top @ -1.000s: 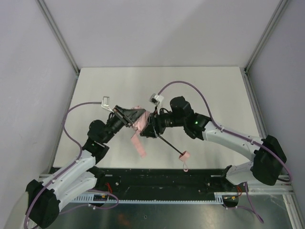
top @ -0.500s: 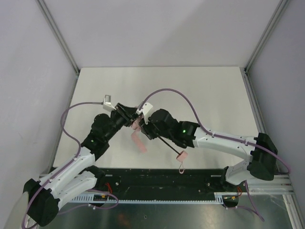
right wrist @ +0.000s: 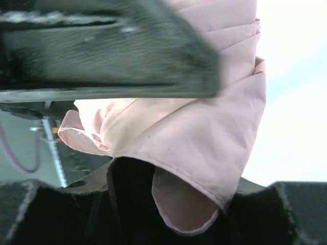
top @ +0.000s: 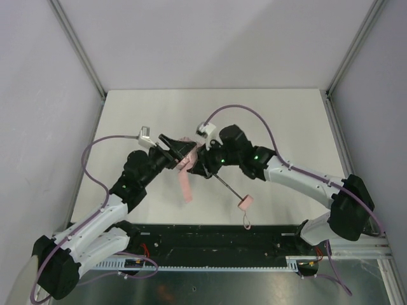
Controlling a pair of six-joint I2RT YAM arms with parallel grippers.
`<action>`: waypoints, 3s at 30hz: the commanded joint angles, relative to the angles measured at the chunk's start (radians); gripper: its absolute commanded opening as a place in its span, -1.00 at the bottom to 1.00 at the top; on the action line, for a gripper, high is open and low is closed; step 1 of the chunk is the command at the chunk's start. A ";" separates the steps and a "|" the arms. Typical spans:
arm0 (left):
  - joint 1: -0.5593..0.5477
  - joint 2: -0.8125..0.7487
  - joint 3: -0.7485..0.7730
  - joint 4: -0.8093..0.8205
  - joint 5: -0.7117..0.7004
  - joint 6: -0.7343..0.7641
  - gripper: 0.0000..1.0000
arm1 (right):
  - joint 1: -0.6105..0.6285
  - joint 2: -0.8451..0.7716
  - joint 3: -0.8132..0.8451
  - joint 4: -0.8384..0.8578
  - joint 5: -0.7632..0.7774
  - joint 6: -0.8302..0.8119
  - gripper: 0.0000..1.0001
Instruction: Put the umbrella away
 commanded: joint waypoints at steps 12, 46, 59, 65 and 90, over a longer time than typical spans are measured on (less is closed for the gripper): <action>0.059 -0.010 -0.089 0.487 0.195 0.002 0.69 | -0.151 -0.051 -0.104 0.526 -0.742 0.445 -1.00; -0.049 -0.075 -0.056 0.199 -0.117 0.029 -1.00 | 0.312 -0.041 0.068 0.152 0.617 -0.196 -0.11; -0.050 -0.060 -0.028 0.132 -0.014 0.064 0.07 | 0.142 -0.082 0.082 0.031 0.074 -0.132 -1.00; 0.030 -0.014 -0.091 0.459 0.270 0.013 0.66 | 0.013 -0.081 0.065 0.030 -0.411 -0.059 -1.00; 0.055 0.044 -0.153 0.743 0.250 -0.021 -1.00 | 0.093 -0.111 0.019 0.068 0.203 0.005 0.12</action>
